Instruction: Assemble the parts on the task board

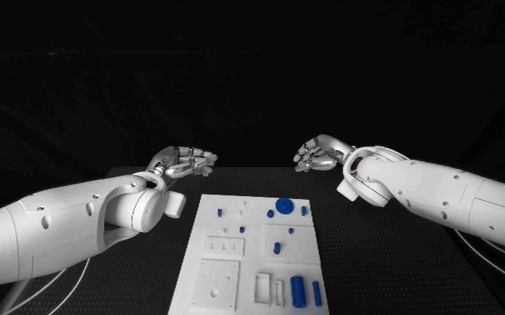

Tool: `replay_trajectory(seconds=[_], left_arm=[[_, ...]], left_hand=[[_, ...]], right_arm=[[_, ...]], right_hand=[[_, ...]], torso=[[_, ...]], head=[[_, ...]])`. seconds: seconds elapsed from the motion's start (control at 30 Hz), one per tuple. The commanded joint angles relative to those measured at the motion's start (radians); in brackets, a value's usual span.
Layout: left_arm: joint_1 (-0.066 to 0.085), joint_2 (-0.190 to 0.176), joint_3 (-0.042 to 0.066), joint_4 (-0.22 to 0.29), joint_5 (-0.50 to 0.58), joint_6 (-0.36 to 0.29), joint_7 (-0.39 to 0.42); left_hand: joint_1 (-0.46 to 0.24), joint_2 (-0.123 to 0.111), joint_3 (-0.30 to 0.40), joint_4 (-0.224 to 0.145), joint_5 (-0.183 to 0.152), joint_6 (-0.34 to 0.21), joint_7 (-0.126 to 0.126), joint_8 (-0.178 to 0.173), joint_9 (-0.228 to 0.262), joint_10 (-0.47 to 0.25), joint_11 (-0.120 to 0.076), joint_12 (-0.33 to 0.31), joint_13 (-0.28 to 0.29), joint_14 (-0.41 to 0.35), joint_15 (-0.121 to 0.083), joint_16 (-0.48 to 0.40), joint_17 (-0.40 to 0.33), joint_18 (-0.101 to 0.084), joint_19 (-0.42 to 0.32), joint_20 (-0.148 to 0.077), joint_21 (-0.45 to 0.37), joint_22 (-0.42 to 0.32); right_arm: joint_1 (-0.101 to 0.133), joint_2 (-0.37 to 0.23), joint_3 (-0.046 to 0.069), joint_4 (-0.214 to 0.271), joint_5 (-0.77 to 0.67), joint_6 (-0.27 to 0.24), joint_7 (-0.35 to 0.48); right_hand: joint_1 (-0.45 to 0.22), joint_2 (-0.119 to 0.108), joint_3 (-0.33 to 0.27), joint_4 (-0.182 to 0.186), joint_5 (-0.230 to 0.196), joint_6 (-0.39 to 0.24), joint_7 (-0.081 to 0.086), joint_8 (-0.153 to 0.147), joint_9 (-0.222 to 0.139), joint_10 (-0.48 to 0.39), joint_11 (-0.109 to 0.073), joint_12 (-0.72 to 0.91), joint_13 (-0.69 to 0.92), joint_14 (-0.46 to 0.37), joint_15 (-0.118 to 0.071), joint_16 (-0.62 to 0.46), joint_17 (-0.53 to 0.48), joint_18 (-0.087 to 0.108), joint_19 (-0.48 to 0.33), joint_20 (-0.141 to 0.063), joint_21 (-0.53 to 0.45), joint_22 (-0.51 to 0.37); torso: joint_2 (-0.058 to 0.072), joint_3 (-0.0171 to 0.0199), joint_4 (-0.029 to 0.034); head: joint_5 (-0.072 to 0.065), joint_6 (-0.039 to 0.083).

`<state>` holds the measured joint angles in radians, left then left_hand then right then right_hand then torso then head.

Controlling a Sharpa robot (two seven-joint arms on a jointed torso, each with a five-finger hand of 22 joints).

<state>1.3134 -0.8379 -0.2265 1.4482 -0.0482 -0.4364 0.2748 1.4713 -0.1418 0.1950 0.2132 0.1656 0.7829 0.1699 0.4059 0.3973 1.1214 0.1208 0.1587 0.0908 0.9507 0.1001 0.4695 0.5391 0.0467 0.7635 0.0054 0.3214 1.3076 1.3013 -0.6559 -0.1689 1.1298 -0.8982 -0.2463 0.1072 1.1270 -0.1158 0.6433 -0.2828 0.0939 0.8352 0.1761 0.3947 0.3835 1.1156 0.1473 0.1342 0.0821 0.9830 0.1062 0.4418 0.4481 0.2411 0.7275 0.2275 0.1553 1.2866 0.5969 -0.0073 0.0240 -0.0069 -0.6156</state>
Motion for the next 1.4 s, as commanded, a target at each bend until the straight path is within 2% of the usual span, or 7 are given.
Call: replay_trajectory(seconds=[0.03,0.37,0.6,0.73,0.8,1.2,1.4], left_arm=[[0.002,-0.018,0.002,0.034,-0.033,0.055,0.034],[0.001,-0.011,0.003,0.039,-0.032,0.067,0.037],[0.001,-0.005,0.002,0.035,-0.032,0.074,0.037],[0.001,-0.009,0.003,0.039,-0.032,0.075,0.036],[0.001,-0.008,0.003,0.038,-0.032,0.076,0.036],[0.001,-0.014,0.003,0.047,-0.032,0.078,0.033],[0.002,-0.018,0.003,0.049,-0.032,0.078,0.030]], left_hand=[[0.015,0.003,-0.011,-0.002,0.007,0.012,0.002,-0.005,-0.003,0.024,-0.003,0.004,0.001,0.014,-0.001,0.002,0.003,0.005,0.009,-0.005,0.009,0.022],[0.041,0.009,-0.035,-0.002,0.035,0.025,0.004,-0.019,-0.013,0.055,-0.009,0.002,0.001,0.031,-0.010,0.008,0.014,0.001,0.023,-0.014,0.021,0.021],[0.038,0.012,-0.043,0.006,0.035,0.026,0.006,-0.024,-0.016,0.052,-0.008,-0.005,-0.001,0.029,-0.009,0.006,0.016,0.000,0.021,-0.014,0.021,0.021],[0.039,0.013,-0.046,0.008,0.035,0.026,0.006,-0.026,-0.017,0.051,-0.009,-0.007,-0.002,0.029,-0.009,0.006,0.016,0.000,0.021,-0.015,0.021,0.021],[0.038,0.013,-0.047,0.010,0.035,0.026,0.006,-0.026,-0.017,0.051,-0.009,-0.008,-0.002,0.029,-0.009,0.005,0.017,0.000,0.021,-0.015,0.021,0.021],[0.039,0.012,-0.053,0.018,0.034,0.026,0.007,-0.031,-0.019,0.049,-0.008,-0.013,-0.004,0.029,-0.009,0.004,0.018,-0.001,0.020,-0.015,0.022,0.021],[0.045,0.011,-0.060,0.027,0.033,0.025,0.004,-0.036,-0.022,0.043,-0.012,-0.022,-0.006,0.022,-0.007,-0.003,0.018,0.000,0.021,-0.014,0.023,0.020]], right_arm=[[-0.002,0.012,0.001,-0.005,-0.289,0.058,-0.025],[-0.021,0.036,0.005,0.025,-0.572,0.066,-0.064],[-0.033,0.044,0.005,0.057,-0.689,0.055,-0.066],[-0.033,0.043,0.005,0.078,-0.730,0.061,-0.071],[-0.033,0.044,0.005,0.083,-0.750,0.053,-0.079],[-0.044,0.070,0.005,0.062,-0.811,0.028,-0.109],[-0.046,0.073,0.005,0.058,-0.833,0.029,-0.122]], right_hand=[[0.002,-0.009,0.005,-0.004,0.006,0.017,-0.004,0.003,-0.001,0.021,-0.006,-0.003,-0.001,0.041,-0.021,0.017,0.020,0.021,0.042,-0.001,0.017,0.000],[0.019,-0.029,0.022,-0.006,0.023,0.063,-0.018,0.004,0.004,0.075,-0.023,-0.017,-0.003,0.134,-0.063,0.040,0.086,0.021,0.147,-0.036,0.058,0.006],[0.031,-0.047,0.006,-0.007,0.013,0.081,-0.024,-0.001,0.009,0.101,-0.032,-0.029,-0.004,0.201,-0.090,0.058,0.144,0.021,0.224,-0.065,0.084,0.015],[0.034,-0.055,-0.004,-0.007,0.021,0.084,-0.024,-0.007,0.010,0.106,-0.036,-0.039,-0.005,0.251,-0.101,0.083,0.176,0.021,0.281,-0.086,0.108,0.026],[0.033,-0.059,-0.009,-0.007,0.020,0.084,-0.024,-0.011,0.009,0.107,-0.037,-0.043,-0.006,0.265,-0.103,0.092,0.183,0.021,0.300,-0.094,0.118,0.032],[0.032,-0.091,-0.021,-0.002,0.013,0.070,-0.023,-0.040,-0.001,0.079,-0.041,-0.068,-0.013,0.361,-0.112,0.275,0.252,0.021,0.432,-0.162,0.258,0.049],[0.028,-0.106,-0.010,0.003,0.004,0.060,-0.021,-0.050,-0.007,0.055,-0.036,-0.069,-0.015,0.359,-0.109,0.341,0.267,0.021,0.443,-0.174,0.310,0.049]], torso=[[0.030,-0.0011,0.0210],[0.093,-0.0057,0.0435],[0.123,-0.0091,0.0475],[0.137,-0.0100,0.0503],[0.143,-0.0187,0.0691],[0.168,-0.0201,0.0776],[0.175,-0.0200,0.0805]], head=[[-0.015,-0.002],[-0.040,-0.001],[-0.049,0.001],[-0.051,0.004],[-0.069,0.006],[-0.070,0.010],[-0.070,0.014]])
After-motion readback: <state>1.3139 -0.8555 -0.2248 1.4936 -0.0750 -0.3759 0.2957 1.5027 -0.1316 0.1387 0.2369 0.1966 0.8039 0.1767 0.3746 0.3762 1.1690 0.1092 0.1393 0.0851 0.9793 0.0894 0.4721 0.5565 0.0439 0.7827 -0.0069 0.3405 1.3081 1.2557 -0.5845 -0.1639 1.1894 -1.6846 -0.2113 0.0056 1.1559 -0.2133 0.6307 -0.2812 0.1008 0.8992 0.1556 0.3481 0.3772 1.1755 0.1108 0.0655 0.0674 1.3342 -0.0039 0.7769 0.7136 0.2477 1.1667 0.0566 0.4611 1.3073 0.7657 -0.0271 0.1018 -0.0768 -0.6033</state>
